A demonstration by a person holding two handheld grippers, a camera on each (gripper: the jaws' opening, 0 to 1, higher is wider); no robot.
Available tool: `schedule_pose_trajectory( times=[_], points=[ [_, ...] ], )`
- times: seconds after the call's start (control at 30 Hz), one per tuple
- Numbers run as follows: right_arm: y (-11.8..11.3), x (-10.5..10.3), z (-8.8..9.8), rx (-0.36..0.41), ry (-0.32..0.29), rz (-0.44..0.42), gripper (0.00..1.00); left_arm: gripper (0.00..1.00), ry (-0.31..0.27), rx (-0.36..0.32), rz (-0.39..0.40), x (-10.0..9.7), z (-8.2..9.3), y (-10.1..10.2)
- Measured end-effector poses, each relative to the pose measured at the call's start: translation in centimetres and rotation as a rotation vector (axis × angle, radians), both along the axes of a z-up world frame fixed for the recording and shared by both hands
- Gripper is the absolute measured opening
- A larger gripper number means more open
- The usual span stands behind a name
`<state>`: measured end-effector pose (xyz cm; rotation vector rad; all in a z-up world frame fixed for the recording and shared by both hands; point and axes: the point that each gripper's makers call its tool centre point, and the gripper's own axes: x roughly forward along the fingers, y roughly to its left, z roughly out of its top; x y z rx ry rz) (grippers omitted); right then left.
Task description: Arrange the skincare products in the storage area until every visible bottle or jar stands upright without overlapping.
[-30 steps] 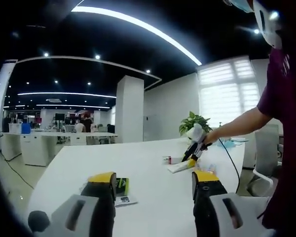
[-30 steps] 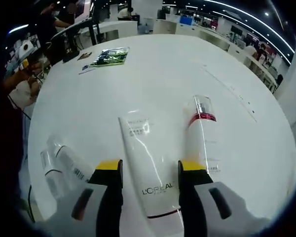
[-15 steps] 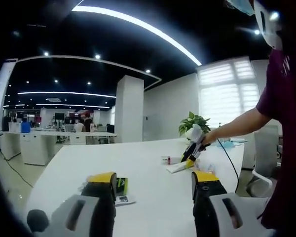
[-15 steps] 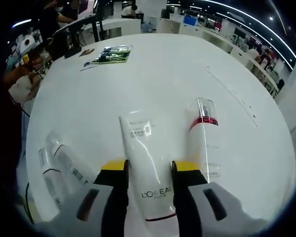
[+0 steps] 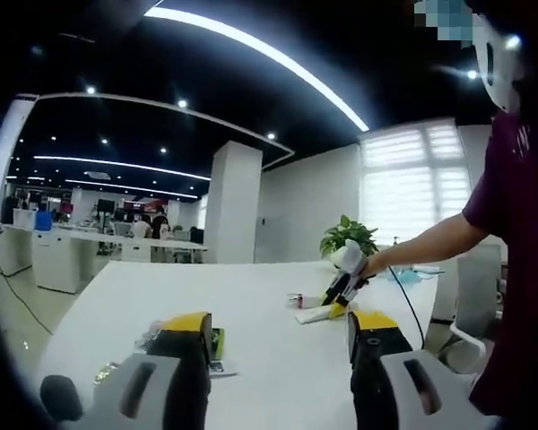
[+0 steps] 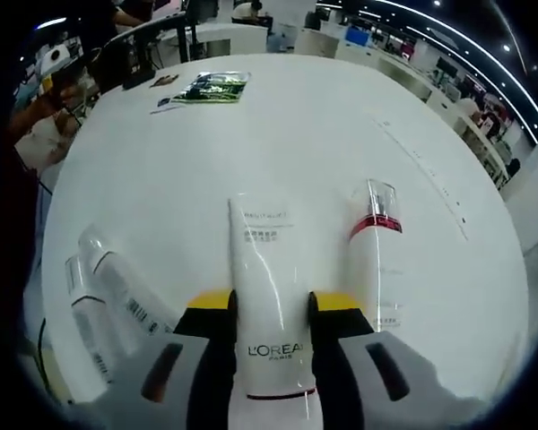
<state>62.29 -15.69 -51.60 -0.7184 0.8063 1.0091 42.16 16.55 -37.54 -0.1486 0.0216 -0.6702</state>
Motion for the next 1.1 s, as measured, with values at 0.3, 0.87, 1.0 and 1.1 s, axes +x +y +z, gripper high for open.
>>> schedule_pose_trajectory(
  times=[0.3,0.87,1.0,1.1],
  points=[
    [0.3,-0.3,0.1,-0.015,0.011,0.013,0.29,0.63,-0.032,-0.087,0.000,0.1,1.7,0.8],
    [0.4,-0.1,0.2,-0.033,-0.018,0.038,0.24,0.61,-0.046,-0.098,0.007,0.1,1.9,1.0],
    [0.5,-0.2,0.3,-0.039,-0.026,0.044,0.24,0.61,-0.048,-0.095,0.007,0.1,1.9,0.9],
    [0.6,-0.2,0.7,-0.035,-0.035,0.046,0.24,0.62,-0.047,-0.089,0.007,0.0,1.9,0.8]
  ],
)
